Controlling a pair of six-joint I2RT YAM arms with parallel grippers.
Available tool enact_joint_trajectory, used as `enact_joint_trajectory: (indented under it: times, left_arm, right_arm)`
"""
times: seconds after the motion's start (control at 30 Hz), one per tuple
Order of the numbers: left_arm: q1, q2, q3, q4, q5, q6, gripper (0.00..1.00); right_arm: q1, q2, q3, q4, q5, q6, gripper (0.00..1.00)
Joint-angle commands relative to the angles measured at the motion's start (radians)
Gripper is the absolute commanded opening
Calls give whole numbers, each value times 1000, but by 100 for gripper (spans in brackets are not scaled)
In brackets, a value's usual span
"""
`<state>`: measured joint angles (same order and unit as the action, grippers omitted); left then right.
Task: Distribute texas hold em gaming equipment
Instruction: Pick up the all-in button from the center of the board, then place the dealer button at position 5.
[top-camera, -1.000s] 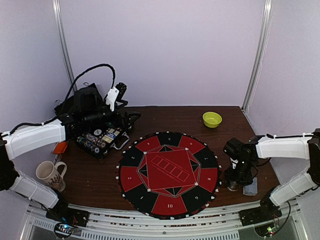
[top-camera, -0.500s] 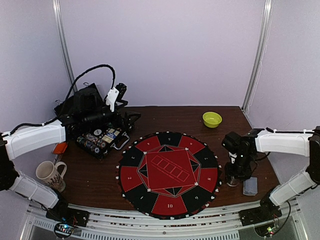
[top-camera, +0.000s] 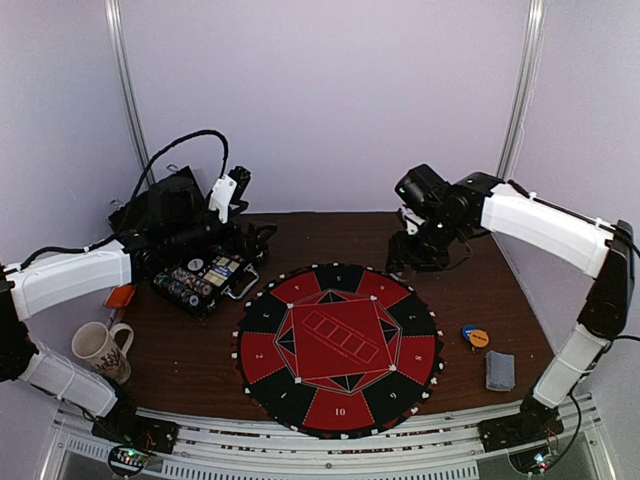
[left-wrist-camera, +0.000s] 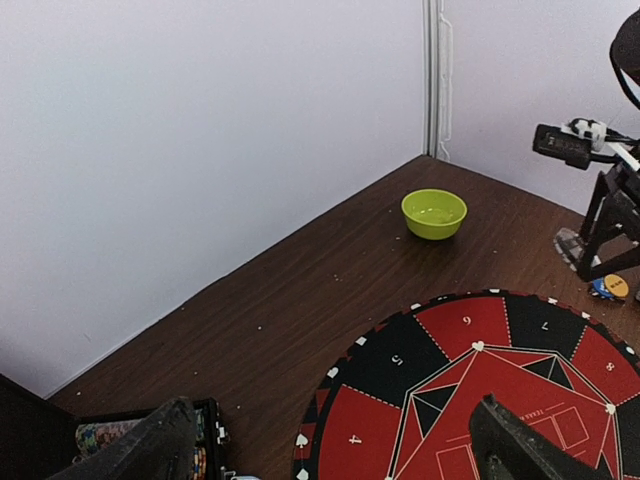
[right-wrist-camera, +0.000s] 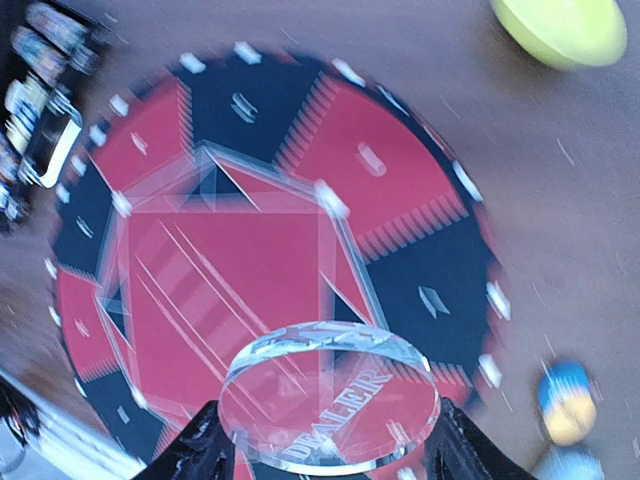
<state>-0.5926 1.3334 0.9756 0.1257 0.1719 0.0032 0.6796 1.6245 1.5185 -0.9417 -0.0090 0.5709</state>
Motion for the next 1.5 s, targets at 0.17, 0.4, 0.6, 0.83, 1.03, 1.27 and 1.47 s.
enact_joint_trajectory:
  times: [0.17,0.4,0.6,0.83,1.03,1.27,1.47]
  left_arm:
    - [3,-24,4,-2,-110,17,98]
    - [3,-7,11,-18,-115,32,98]
    - [3,-2,12,-17,-115,37,98]
    - [3,1,13,-20,-115,42,98]
    - [3,4,15,-21,-120,47,98]
    - [3,12,24,-24,-119,46,98]
    - [3,10,24,-24,-119,50,98]
  right_arm:
    - [17,445,350,211,105,-92,25]
    - [17,696,558,208,141,-118,25]
    - [17,828,630,209,130,-119,25]
    - [16,898,664,216,136,-95,29]
    - [17,906,663,212,132,-95,38]
    - [17,902,662,205,125,-98,38]
    - [17,907,657,208,117,-97,48]
